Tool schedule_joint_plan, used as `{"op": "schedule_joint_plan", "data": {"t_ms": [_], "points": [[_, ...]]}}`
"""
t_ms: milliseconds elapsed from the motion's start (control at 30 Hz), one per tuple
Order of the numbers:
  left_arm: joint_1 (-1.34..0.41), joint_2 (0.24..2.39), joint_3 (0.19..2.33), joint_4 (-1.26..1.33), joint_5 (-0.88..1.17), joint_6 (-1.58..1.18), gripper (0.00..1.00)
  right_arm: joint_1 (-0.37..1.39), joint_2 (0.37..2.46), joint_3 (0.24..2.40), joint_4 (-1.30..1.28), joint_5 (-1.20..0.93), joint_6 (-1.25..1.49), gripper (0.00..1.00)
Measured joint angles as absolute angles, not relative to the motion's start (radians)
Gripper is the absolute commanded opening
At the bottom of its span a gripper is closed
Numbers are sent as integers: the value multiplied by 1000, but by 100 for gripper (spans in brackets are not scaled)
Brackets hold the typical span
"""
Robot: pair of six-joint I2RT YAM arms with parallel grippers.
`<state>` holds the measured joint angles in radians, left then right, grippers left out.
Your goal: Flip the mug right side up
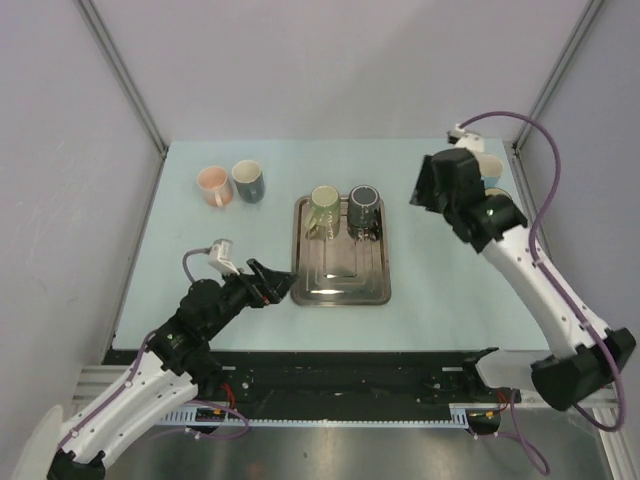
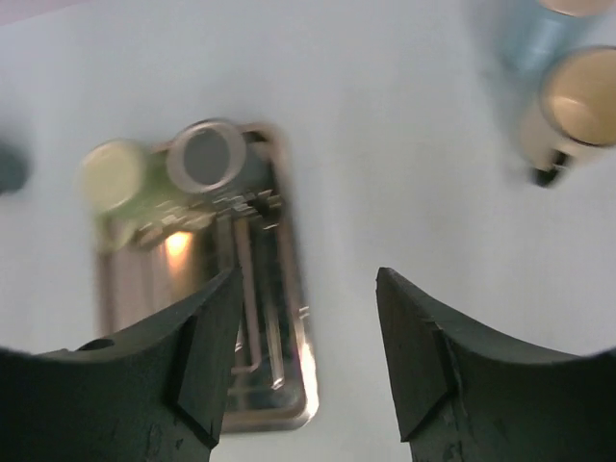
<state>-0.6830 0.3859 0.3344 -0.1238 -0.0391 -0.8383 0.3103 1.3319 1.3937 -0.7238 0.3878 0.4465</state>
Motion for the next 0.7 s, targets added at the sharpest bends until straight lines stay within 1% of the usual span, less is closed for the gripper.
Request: {"op": "schedule_joint_plan", "data": {"t_ms": [100,167,200,367,500,600,700], "points": [[-680,450,370,-152,-96,-836,100,562,1227,1372,-675,434,424,67],[-677,494,400,-152,-121,-818,100,637,1194,1339,-654,458,417,67],[-675,516,415,-145,-127,-802,96,664,1182,1309,-637,473,416,66],[-669,617,474,-104,-158,-699,91,722,1176,1104,-536,488,407,64],[-643,822,632,-140,-181,-620,91,730,1168,945,-406,439,377,62],[-634,921,711,-155,-172,-593,91,707,1184,912,-339,377,340,61],[-632,936,723,-161,-130,-584,92,637,1232,915,-243,284,304,59]]}}
